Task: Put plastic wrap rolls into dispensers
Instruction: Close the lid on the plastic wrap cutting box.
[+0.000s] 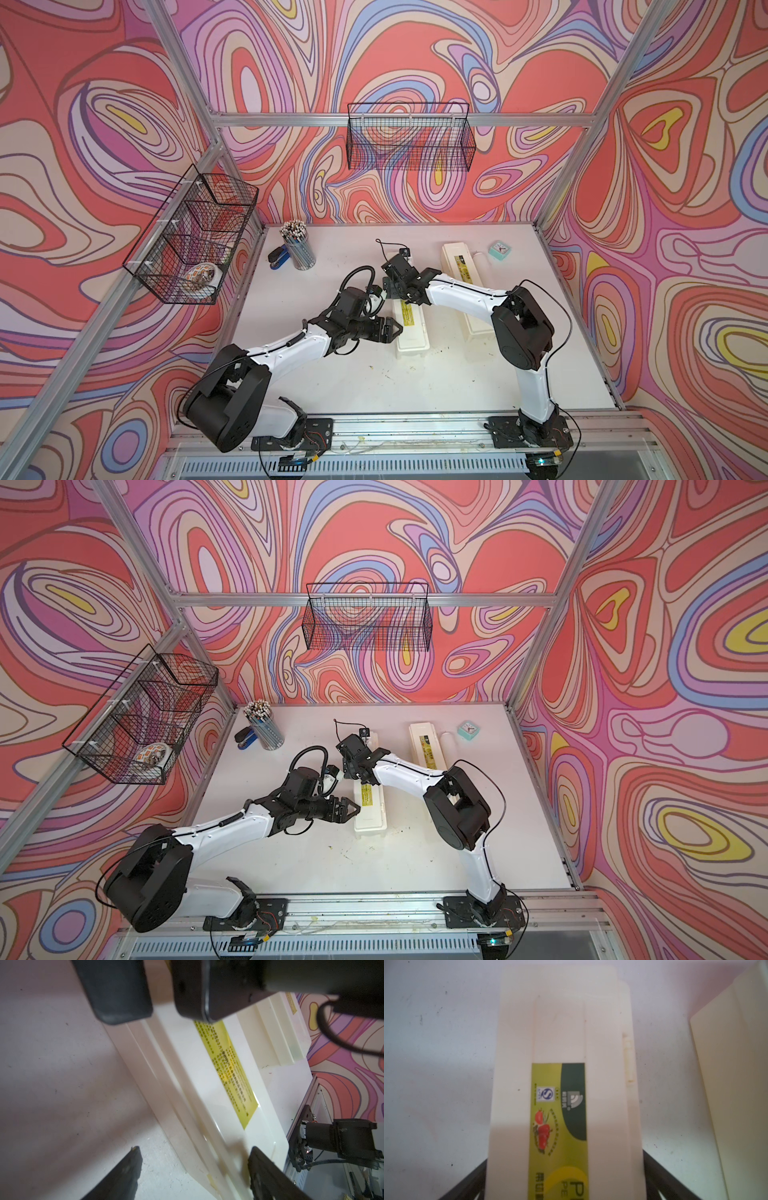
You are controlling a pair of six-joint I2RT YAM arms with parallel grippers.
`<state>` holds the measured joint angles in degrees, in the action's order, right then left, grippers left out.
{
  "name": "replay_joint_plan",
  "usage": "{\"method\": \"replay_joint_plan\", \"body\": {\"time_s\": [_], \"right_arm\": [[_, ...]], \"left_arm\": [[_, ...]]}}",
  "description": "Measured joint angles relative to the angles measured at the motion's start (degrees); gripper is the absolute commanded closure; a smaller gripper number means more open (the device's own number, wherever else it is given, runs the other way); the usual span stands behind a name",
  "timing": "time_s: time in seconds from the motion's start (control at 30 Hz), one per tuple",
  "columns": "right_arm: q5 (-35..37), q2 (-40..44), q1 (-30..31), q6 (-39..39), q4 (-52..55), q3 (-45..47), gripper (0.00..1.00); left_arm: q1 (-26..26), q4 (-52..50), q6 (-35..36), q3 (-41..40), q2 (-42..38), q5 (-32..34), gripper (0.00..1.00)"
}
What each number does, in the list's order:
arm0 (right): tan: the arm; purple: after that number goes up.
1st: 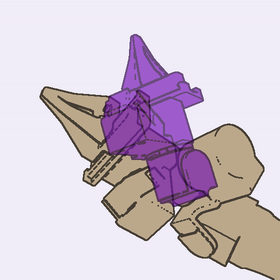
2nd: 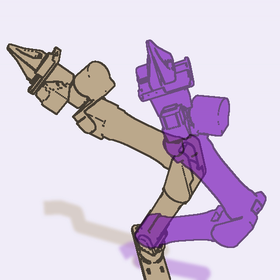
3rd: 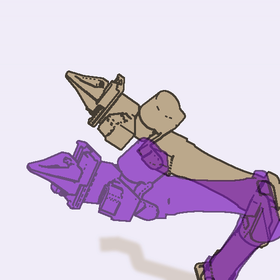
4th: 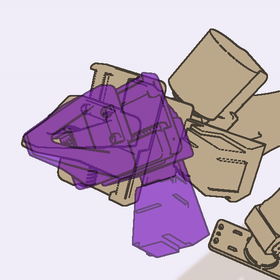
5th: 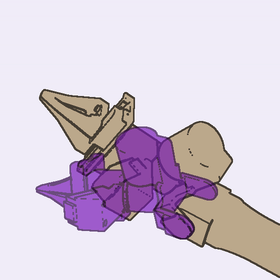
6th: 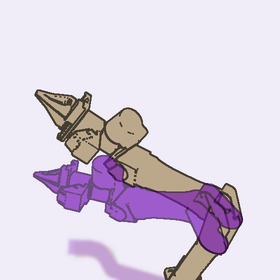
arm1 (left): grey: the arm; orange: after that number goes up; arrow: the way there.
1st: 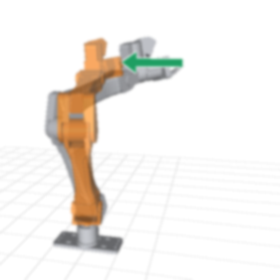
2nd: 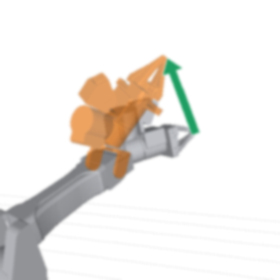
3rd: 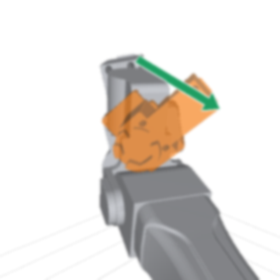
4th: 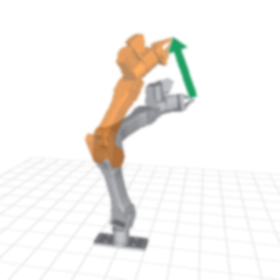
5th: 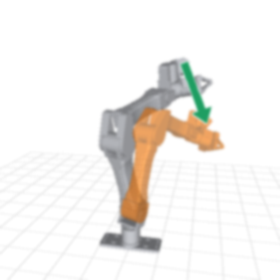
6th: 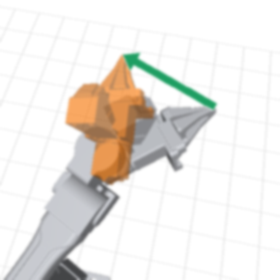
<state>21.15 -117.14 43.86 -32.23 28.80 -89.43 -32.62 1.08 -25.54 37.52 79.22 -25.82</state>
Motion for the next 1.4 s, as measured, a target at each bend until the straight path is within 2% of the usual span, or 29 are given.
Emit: {"method": "replay_joint_plan", "body": {"time_s": [0.3,0.6,0.93,1.07,1.4], "right_arm": [[-5.3,-0.5,-1.8,-3.9,0.7,-3.5,0.02],[-8.6,-4.0,-2.2,-6.8,9.0,-15.1,0.02],[-14.7,-0.3,-4.3,-8.0,4.1,-7.4,0.02],[-18.0,0.0,-5.3,-6.7,3.9,-7.5,0.02],[-22.7,1.9,-7.0,-3.5,4.8,-7.6,0.02]], "left_arm": [[0.0,-1.1,-0.7,0.7,-0.8,3.9,0.21],[0.0,-2.2,-0.8,0.7,-2.1,6.7,0.19],[0.0,-3.1,-1.1,0.7,-2.8,8.1,0.20],[0.0,-3.2,-1.1,0.7,-2.8,8.2,0.21],[-0.1,-4.3,-1.5,1.9,-2.0,8.2,0.32]]}}
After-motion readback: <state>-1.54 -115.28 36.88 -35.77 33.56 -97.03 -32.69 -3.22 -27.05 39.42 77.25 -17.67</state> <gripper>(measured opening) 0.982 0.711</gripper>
